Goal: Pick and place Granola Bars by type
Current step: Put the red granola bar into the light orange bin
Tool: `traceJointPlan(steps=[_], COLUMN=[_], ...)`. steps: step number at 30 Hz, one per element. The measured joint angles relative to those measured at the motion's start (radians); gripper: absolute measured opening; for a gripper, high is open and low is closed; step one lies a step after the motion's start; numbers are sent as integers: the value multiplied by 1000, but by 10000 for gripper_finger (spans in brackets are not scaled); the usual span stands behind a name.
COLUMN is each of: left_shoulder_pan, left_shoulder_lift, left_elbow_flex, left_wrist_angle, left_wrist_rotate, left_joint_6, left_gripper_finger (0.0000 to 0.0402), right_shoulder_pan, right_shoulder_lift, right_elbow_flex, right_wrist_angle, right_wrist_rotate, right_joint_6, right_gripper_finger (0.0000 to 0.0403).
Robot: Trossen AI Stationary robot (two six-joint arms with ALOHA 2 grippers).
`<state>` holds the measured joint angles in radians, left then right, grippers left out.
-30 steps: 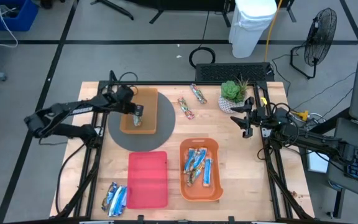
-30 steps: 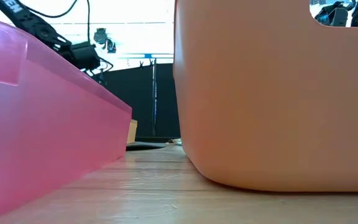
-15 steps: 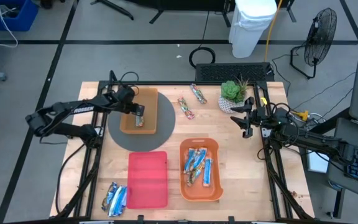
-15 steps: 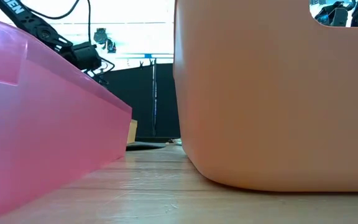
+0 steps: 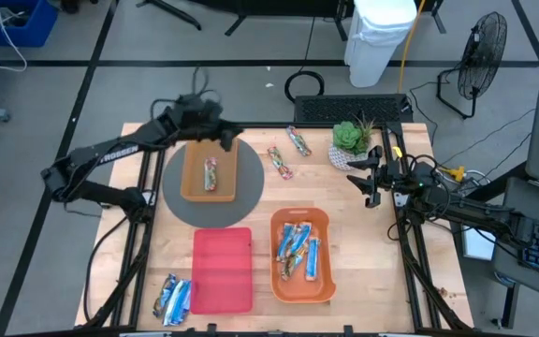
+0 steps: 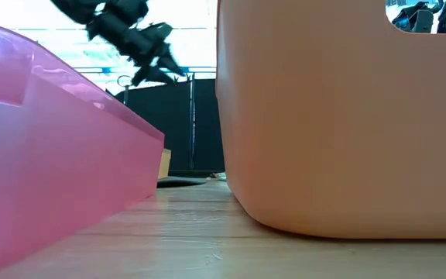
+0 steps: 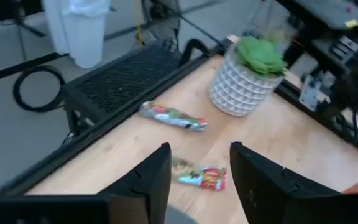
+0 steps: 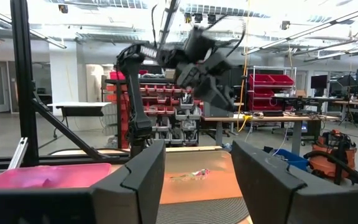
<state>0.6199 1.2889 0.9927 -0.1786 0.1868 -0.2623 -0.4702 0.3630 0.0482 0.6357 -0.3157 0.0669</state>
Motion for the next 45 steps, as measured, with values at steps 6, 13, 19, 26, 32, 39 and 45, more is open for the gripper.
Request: traceJointPlan(steps=[6, 13, 19, 26, 32, 39, 45], left_shoulder_pan=[-81, -79, -82, -81, -76, -76, -76], left_shoulder_lift=[305, 664, 852, 961, 965, 943, 902], left_elbow_flex=[369, 772, 938, 962, 965, 963, 964], left_wrist_angle=[-202, -431, -475, -420, -357, -425, -611], left_wrist_rotate=[-4, -4, 53, 82, 87, 179, 12], left_joint_6=[113, 152, 138, 135, 101, 245, 390], left_gripper_finger=[137, 113, 116, 120, 120, 120, 119], right_shoulder_pan=[0, 0, 0, 0, 0, 0, 0], right_shoulder_lift=[0, 0, 0, 0, 0, 0, 0], right_elbow_flex=[0, 0, 0, 0, 0, 0, 0], right_wrist_angle=[0, 0, 0, 0, 0, 0, 0], right_wrist_rotate=[0, 0, 0, 0, 0, 0, 0], right_joint_6=[0, 0, 0, 0, 0, 0, 0], right_gripper_finger=[179, 177, 178, 177, 178, 177, 178])
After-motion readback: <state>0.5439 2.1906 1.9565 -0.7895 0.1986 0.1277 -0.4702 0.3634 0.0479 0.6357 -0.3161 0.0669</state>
